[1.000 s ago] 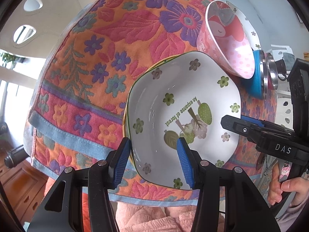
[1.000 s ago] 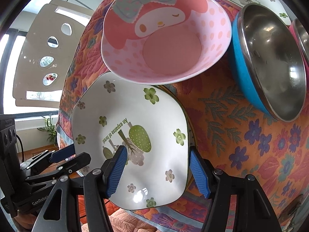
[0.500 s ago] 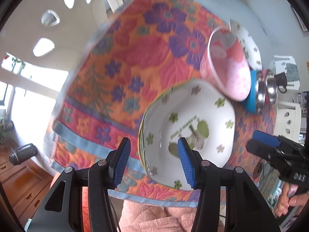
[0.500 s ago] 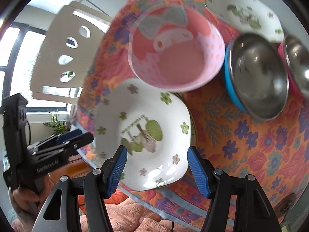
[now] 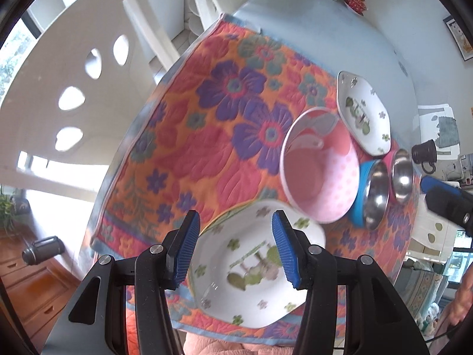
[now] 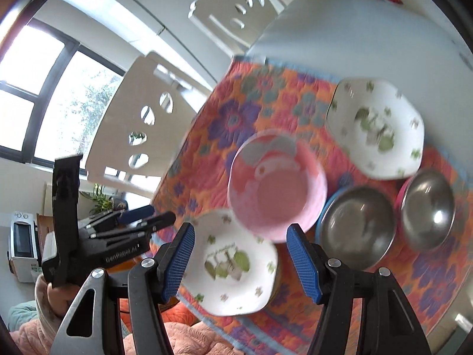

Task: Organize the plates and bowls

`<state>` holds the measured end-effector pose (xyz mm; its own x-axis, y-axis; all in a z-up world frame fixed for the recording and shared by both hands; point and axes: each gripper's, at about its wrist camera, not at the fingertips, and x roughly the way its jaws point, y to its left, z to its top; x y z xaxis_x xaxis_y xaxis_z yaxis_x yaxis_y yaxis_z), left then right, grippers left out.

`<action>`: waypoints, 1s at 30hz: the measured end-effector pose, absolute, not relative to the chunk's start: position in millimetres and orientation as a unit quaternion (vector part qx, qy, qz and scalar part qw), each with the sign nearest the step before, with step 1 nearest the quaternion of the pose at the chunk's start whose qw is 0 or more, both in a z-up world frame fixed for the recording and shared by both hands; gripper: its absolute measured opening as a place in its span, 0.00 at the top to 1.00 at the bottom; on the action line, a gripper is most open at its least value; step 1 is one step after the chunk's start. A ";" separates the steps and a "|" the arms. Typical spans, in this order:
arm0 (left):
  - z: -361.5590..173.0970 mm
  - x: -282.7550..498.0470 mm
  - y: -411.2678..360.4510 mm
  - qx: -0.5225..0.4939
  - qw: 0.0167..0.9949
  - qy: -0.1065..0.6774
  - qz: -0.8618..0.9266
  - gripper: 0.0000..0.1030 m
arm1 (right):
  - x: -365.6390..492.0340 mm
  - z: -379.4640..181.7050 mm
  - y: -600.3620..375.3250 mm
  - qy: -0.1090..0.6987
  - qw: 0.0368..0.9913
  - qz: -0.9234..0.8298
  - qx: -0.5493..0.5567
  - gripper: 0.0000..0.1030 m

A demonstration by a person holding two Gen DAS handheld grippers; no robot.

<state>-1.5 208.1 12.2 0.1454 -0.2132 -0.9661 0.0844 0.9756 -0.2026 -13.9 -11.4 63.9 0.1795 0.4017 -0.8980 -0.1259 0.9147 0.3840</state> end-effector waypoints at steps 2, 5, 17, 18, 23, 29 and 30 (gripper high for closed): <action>15.7 7.3 199.5 -0.046 0.757 0.645 -0.096 0.53 | -0.8 70.1 -24.5 0.610 0.763 0.176 0.119 0.39; 21.9 23.6 182.6 -0.047 0.758 0.643 -0.098 0.53 | 20.6 77.1 -46.2 0.601 0.769 0.177 0.126 0.39; 21.7 122.0 73.6 -0.037 0.758 0.637 -0.138 0.53 | 104.6 41.8 -195.9 0.574 0.775 0.118 0.237 0.39; 15.5 129.1 64.8 -0.040 0.753 0.641 -0.142 0.53 | 109.8 30.0 -210.1 0.578 0.770 0.107 0.247 0.39; -28.5 155.0 23.5 -0.050 0.721 0.673 -0.157 0.53 | 128.6 -27.0 -254.9 0.606 0.744 0.072 0.273 0.39; -72.4 168.6 -0.4 -0.056 0.694 0.702 -0.153 0.54 | 139.9 -84.2 -272.4 0.640 0.707 0.065 0.295 0.39; -76.0 169.3 -4.0 -0.055 0.692 0.703 -0.154 0.54 | 140.1 -89.8 -272.2 0.642 0.704 0.069 0.296 0.39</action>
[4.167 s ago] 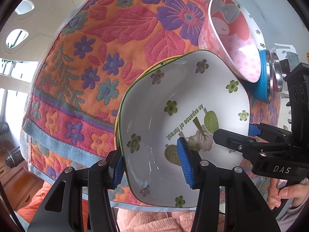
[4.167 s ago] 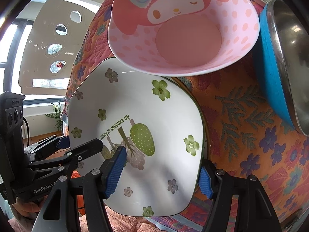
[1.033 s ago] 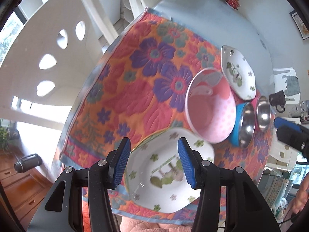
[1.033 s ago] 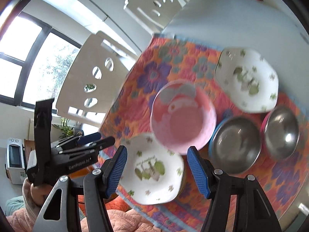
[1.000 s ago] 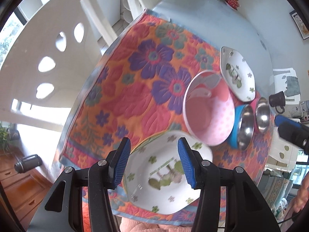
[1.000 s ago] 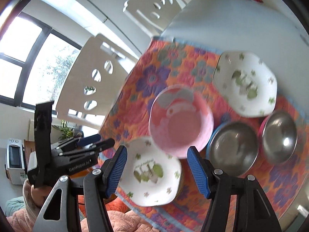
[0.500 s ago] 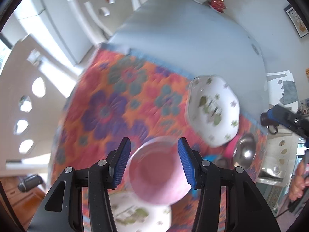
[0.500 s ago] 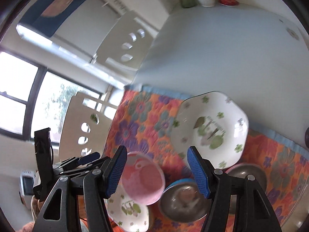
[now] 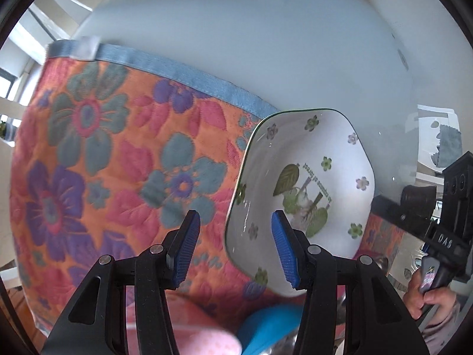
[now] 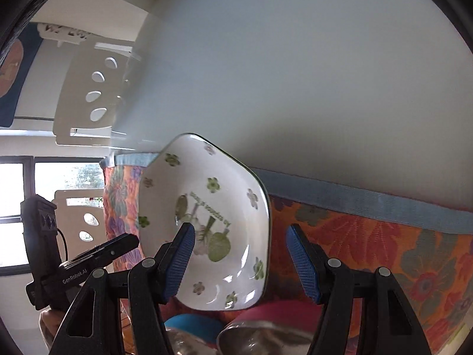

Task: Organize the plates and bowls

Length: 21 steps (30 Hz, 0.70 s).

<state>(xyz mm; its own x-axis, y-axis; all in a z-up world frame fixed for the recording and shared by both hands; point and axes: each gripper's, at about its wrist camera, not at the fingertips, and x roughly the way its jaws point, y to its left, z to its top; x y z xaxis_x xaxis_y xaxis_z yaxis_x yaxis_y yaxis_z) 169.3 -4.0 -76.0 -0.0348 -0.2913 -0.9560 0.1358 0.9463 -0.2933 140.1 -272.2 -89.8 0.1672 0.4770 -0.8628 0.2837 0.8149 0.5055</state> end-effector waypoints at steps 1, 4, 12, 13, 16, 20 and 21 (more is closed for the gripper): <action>-79.1 169.6 -7.4 -0.054 0.691 0.704 -0.156 0.54 | 140.8 -94.4 -270.7 0.643 0.701 0.074 0.300 0.39; -87.2 169.5 -16.9 -0.053 0.687 0.706 -0.163 0.54 | 138.4 -108.3 -264.8 0.642 0.686 0.099 0.327 0.39; -106.9 167.2 -36.3 -0.029 0.691 0.705 -0.157 0.66 | 142.5 -124.9 -251.6 0.643 0.686 0.103 0.324 0.46; -106.6 166.4 -39.0 -0.022 0.695 0.702 -0.155 0.67 | 143.4 -124.1 -250.0 0.645 0.688 0.101 0.318 0.46; -103.3 159.1 -49.3 0.018 0.708 0.686 -0.169 0.65 | 143.6 -121.3 -243.2 0.648 0.698 0.084 0.294 0.48; -99.0 158.0 -66.4 0.046 0.712 0.677 -0.180 0.65 | 144.3 -118.4 -239.7 0.648 0.706 0.082 0.273 0.47; -97.1 156.4 -69.1 0.052 0.714 0.674 -0.182 0.65 | 144.7 -116.9 -238.6 0.647 0.709 0.085 0.268 0.47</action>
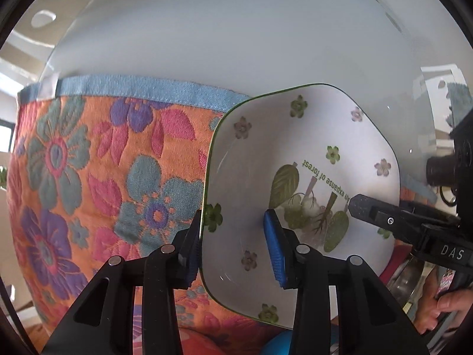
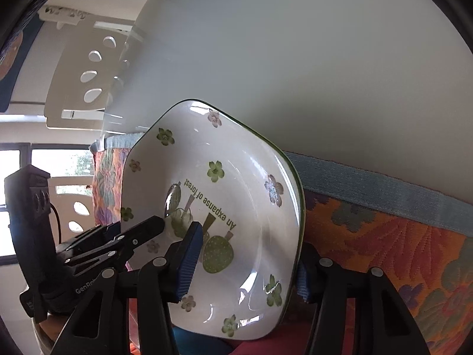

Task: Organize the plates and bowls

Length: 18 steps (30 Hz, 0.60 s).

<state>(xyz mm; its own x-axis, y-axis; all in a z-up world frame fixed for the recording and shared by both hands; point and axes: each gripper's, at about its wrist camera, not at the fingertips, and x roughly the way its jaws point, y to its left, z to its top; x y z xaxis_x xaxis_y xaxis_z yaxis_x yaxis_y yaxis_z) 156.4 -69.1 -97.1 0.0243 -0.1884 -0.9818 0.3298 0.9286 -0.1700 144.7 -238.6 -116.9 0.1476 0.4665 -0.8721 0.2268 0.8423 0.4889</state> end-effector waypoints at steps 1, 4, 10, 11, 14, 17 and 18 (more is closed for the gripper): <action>-94.5 154.7 -72.2 0.058 0.715 0.672 -0.183 0.65 | 144.9 -116.3 -239.7 0.646 0.710 0.086 0.267 0.47; -85.9 152.3 -69.1 0.068 0.720 0.666 -0.185 0.65 | 145.5 -114.6 -241.2 0.638 0.709 0.100 0.284 0.47; -71.6 152.4 -58.8 0.064 0.727 0.658 -0.187 0.66 | 143.4 -105.9 -234.4 0.631 0.716 0.116 0.275 0.47; -68.7 153.1 -54.5 0.059 0.728 0.656 -0.189 0.66 | 143.4 -104.0 -232.6 0.630 0.718 0.117 0.273 0.47; -59.1 152.4 -48.2 0.049 0.731 0.653 -0.193 0.66 | 142.6 -97.9 -230.2 0.624 0.721 0.120 0.275 0.47; -48.4 149.8 -37.1 0.038 0.734 0.650 -0.196 0.66 | 142.8 -89.3 -224.8 0.619 0.726 0.122 0.271 0.47; -47.6 149.4 -30.2 0.033 0.734 0.649 -0.197 0.66 | 142.4 -86.2 -223.8 0.618 0.728 0.123 0.270 0.47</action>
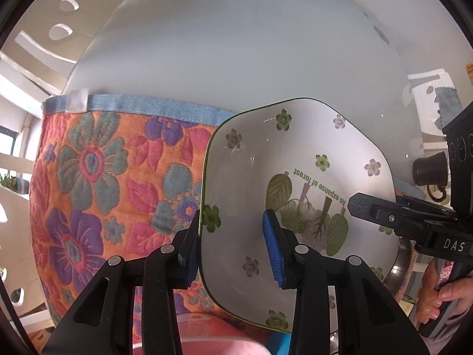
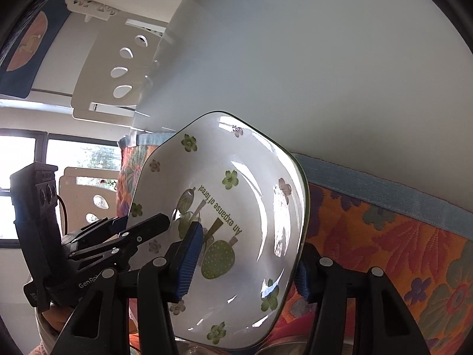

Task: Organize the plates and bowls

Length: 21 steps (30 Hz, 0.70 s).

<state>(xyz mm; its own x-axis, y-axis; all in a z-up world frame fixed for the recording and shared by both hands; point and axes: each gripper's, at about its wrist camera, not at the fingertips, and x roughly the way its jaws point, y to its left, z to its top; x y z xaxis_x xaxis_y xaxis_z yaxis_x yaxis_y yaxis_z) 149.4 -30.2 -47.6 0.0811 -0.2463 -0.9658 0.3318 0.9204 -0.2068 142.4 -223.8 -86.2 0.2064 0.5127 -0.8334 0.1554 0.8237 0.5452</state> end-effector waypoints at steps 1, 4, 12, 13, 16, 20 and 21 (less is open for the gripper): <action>-44.9 147.9 -26.6 0.029 0.736 0.647 -0.197 0.66 | 142.1 -81.4 -222.1 0.615 0.731 0.124 0.269 0.47; -36.4 143.9 -16.4 0.018 0.738 0.643 -0.201 0.66 | 140.6 -71.2 -217.7 0.609 0.737 0.127 0.264 0.47; -12.5 137.0 9.2 0.000 0.749 0.629 -0.207 0.66 | 133.1 -48.8 -205.6 0.601 0.748 0.131 0.250 0.47; -10.7 137.1 11.3 -0.001 0.750 0.628 -0.207 0.66 | 131.8 -46.0 -204.1 0.600 0.749 0.131 0.248 0.47; -0.6 132.8 23.4 -0.002 0.753 0.625 -0.205 0.66 | 127.7 -33.6 -199.5 0.596 0.753 0.132 0.244 0.47; 13.2 119.6 37.4 -0.006 0.759 0.618 -0.204 0.66 | 119.7 -19.7 -192.5 0.592 0.759 0.133 0.237 0.47; 14.9 116.1 40.1 -0.010 0.759 0.618 -0.204 0.66 | 117.4 -16.6 -190.5 0.591 0.759 0.135 0.236 0.47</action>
<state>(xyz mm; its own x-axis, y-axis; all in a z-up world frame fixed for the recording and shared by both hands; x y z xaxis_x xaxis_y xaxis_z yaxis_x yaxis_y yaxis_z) 116.1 40.1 14.9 0.1532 -0.3219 -0.9343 0.2980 0.9165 -0.2669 117.4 -190.5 -16.6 0.2648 0.4840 -0.8341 0.0750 0.8520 0.5182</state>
